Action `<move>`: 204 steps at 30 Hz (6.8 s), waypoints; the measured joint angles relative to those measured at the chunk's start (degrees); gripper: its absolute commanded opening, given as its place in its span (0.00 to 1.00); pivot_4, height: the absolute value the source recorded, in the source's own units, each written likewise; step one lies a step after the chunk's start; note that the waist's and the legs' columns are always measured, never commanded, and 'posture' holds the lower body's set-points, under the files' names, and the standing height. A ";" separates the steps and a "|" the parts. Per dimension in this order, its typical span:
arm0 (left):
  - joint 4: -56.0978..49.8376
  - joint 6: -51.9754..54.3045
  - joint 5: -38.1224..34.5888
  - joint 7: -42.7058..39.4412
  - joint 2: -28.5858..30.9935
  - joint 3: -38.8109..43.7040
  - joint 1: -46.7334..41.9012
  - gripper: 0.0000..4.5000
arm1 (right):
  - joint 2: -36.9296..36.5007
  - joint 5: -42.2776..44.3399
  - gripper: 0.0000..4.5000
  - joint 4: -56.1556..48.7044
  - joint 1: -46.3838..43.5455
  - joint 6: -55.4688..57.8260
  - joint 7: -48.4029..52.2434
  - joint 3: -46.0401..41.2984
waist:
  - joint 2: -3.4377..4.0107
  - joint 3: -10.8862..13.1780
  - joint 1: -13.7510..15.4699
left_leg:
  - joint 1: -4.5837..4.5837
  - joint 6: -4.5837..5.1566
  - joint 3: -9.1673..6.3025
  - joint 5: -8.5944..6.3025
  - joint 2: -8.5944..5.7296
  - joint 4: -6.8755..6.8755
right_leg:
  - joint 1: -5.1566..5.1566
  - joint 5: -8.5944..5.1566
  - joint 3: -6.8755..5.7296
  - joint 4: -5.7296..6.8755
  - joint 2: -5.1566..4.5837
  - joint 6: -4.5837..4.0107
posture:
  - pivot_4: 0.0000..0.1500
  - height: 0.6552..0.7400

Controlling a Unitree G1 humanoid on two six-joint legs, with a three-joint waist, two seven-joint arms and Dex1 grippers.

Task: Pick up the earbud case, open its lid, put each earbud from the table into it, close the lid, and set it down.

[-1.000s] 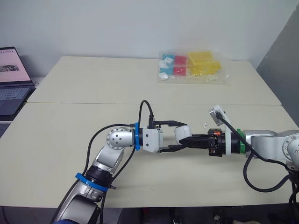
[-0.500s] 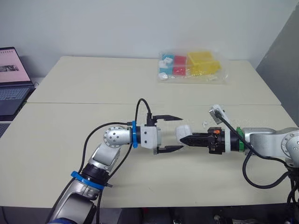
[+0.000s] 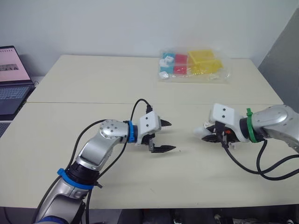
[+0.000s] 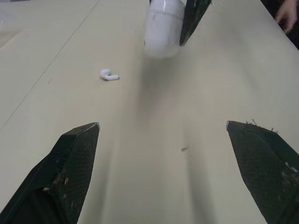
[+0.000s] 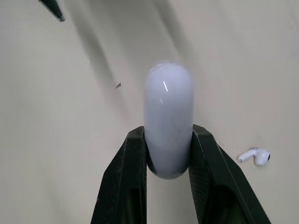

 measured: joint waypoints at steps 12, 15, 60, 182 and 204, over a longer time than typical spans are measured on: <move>-2.22 4.93 1.47 1.28 -3.22 -4.48 -4.42 1.00 | 8.67 -11.54 0.17 -0.45 -1.84 -0.70 7.19 0.99 | 0.00 0.00 -0.03 | 0.06 0.00 -0.01 0.00 -0.02 0.03 | 0.01 0.00 0.02 0.15 0.00 -0.01 | 1.00 0.95; -2.20 6.50 1.40 1.08 -3.24 -4.96 -4.43 1.00 | 9.68 -12.81 0.17 -0.45 -1.91 -0.59 8.58 0.99 | 0.00 0.00 -0.01 | 0.06 0.00 -0.01 0.00 -0.04 0.05 | 0.01 0.00 0.02 0.18 -0.01 -0.01 | 1.00 0.95; -3.54 9.62 1.68 0.37 -3.78 -6.04 -3.26 0.18 | 13.30 -21.35 0.33 -0.69 -0.11 -0.89 15.52 0.48 | 0.00 0.00 0.00 | 0.11 0.00 -0.04 0.01 -0.05 0.15 | 0.06 0.01 0.01 0.31 0.00 -0.02 | 1.00 0.95; 11.32 -23.89 -3.45 -2.96 -8.28 6.51 11.49 0.17 | 33.98 -12.79 0.89 -5.53 33.16 25.42 -29.75 -44.08 | -0.05 -0.14 -0.02 | 0.34 -0.01 0.02 0.02 -0.06 0.08 | 0.30 0.04 0.07 0.27 -0.01 -0.02 | 1.00 0.95; 12.06 -24.79 -2.87 -3.42 -8.06 6.03 10.42 0.17 | 37.61 -14.65 0.89 2.27 35.79 17.27 -32.40 -41.98 | -0.05 -0.14 -0.06 | 0.38 -0.01 0.01 0.01 -0.04 0.07 | 0.33 0.04 0.05 0.27 0.01 -0.01 | 1.00 0.95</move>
